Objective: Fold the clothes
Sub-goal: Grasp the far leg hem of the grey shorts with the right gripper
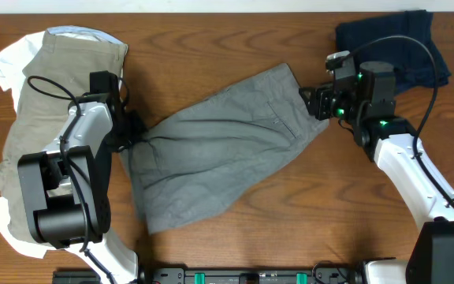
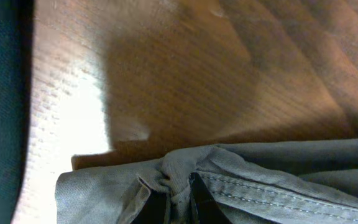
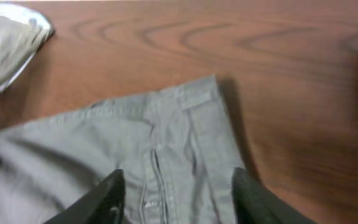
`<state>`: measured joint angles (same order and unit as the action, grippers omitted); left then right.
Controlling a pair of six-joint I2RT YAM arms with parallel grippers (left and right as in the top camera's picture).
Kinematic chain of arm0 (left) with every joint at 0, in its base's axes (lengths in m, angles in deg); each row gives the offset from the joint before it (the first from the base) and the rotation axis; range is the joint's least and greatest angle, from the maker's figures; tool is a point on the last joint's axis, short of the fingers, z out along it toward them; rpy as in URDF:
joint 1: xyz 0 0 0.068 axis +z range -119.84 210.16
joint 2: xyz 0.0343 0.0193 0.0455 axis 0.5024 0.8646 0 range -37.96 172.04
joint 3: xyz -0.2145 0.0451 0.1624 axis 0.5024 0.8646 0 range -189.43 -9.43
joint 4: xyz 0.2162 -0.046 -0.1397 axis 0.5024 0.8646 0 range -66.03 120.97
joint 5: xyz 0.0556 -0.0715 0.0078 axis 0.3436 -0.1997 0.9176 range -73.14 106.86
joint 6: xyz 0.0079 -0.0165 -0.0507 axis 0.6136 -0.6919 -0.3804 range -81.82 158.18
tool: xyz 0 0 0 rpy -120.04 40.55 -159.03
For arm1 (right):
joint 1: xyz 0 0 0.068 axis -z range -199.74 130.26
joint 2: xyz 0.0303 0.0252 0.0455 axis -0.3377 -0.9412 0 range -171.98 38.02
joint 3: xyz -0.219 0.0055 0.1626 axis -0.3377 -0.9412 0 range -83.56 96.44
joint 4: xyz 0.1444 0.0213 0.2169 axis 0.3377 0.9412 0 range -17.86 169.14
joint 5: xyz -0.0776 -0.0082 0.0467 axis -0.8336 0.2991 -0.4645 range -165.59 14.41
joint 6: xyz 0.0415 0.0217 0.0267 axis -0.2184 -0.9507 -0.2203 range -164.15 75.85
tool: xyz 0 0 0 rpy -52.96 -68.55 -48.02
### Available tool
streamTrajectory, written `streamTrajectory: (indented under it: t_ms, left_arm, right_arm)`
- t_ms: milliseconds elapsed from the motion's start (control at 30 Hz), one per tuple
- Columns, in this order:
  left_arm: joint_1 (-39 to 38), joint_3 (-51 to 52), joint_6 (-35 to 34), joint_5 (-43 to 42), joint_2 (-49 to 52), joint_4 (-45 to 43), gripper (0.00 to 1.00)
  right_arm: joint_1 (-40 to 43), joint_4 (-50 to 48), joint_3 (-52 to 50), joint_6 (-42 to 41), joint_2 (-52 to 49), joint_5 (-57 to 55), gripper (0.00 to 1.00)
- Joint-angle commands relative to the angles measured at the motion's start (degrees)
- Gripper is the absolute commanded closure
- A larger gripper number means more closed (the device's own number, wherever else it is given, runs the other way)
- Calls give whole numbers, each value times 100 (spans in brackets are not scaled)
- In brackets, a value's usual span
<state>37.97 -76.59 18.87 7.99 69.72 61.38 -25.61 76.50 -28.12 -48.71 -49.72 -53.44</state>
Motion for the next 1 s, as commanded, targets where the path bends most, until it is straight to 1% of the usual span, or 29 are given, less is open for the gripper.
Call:
streamTrajectory:
  t_ms: [0,33,133,267,300,433,633,767,967]
  left_arm:
    - [20,-46,66,13,-256,275,94]
    - [20,-46,133,11,-350,363,94]
    - [20,-46,212,11,-675,573,94]
    - [9,-46,210,9,-1058,601,94]
    - [9,-46,208,9,-1123,597,94]
    - [9,-46,210,9,-1222,592,94]
    - [-7,-46,212,-83,-1222,682,94]
    - [-144,-46,214,-116,-1222,708,94]
    - [-376,-46,214,-101,-1222,601,94]
  right_arm:
    - [-63,-166,109,-168,-2,-413,49]
    - [-63,-238,109,-166,-2,-468,49]
    - [-70,-553,109,-164,-42,-614,45]
    - [-94,-1185,109,-201,-326,-651,36]
    - [-107,-1329,114,-251,-433,-651,35]
    - [-133,-1928,179,-568,-1117,-647,32]
    - [-173,-2496,640,-748,-2282,-509,20]
    - [-254,-2682,1174,-881,-3042,-114,17]
    - [-374,-2684,1952,-1029,-3897,68,16]
